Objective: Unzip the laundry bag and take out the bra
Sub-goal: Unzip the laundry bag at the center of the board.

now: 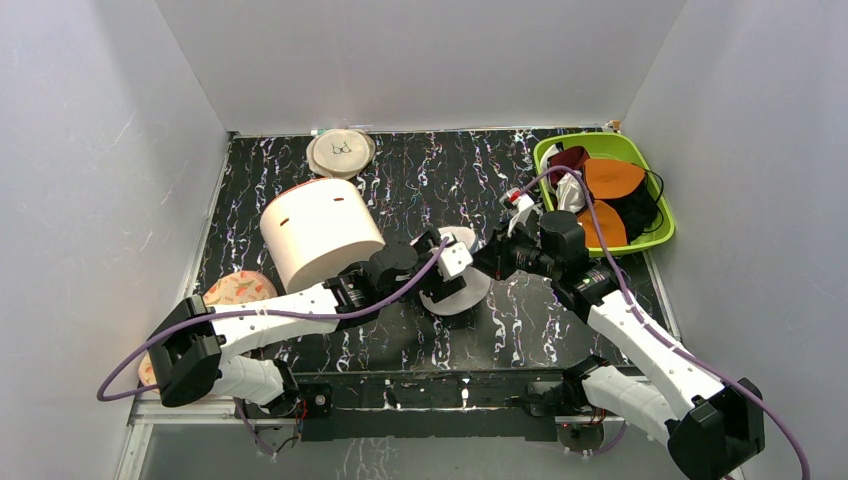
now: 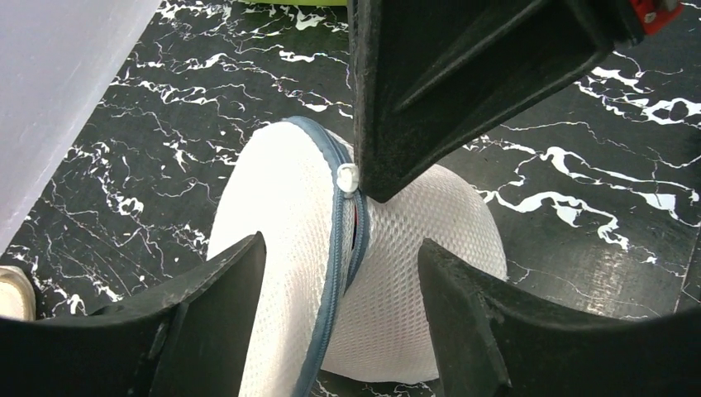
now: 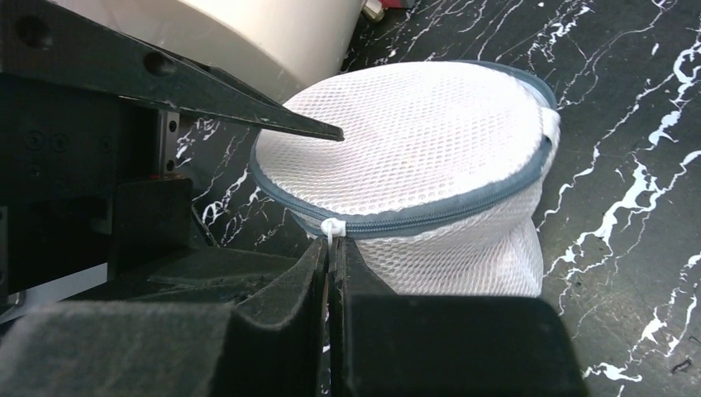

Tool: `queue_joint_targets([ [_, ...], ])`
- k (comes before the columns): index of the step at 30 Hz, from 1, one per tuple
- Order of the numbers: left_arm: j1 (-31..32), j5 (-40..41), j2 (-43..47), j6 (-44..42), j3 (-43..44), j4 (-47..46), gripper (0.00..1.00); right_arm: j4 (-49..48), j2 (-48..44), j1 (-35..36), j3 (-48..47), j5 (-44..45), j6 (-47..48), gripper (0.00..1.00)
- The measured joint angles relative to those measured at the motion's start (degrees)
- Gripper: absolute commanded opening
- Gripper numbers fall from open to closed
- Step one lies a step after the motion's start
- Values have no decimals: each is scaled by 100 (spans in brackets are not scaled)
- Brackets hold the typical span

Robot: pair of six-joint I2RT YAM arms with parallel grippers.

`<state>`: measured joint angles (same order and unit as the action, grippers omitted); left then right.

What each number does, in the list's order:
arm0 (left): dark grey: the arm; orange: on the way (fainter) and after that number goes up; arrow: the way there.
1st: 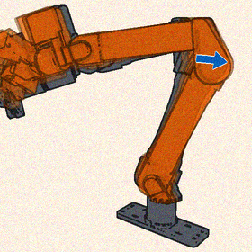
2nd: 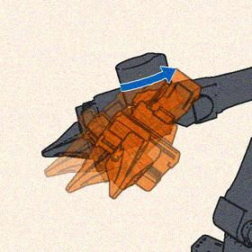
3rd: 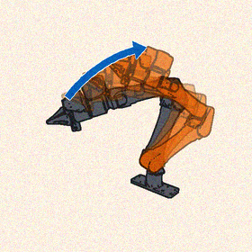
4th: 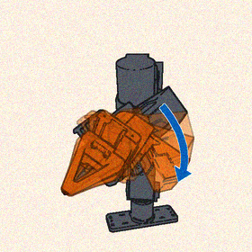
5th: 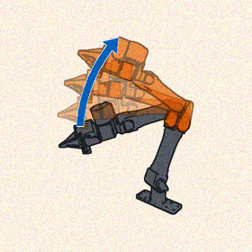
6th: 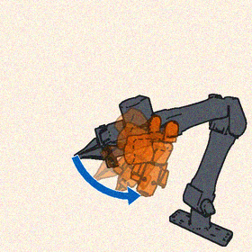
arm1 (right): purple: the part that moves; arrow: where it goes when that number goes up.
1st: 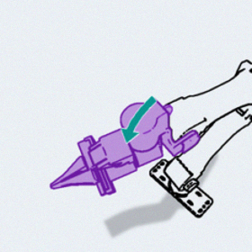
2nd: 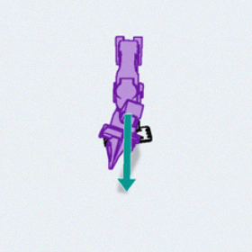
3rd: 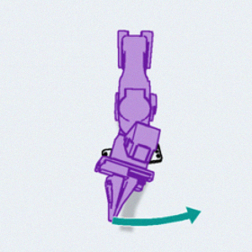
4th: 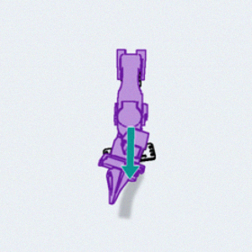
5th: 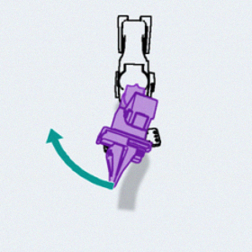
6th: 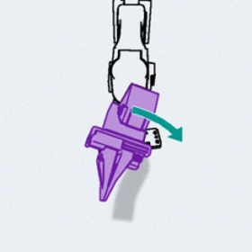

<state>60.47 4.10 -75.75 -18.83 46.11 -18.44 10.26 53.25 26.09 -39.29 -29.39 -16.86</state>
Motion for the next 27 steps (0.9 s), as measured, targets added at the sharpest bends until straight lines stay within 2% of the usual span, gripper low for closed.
queue_joint_targets([
  [6,0,212,-81,48,20,-24,33,-127,0,57,0,-120,-37,0],
  [13,0,339,-98,31,22,-50,10,-111,-59,87,0,0,-61,0],
  [19,2,350,-98,-85,20,-133,1,26,-188,107,0,326,-87,0],
  [27,0,304,-96,-376,-9,-107,0,348,0,122,-149,1003,-122,0],
])
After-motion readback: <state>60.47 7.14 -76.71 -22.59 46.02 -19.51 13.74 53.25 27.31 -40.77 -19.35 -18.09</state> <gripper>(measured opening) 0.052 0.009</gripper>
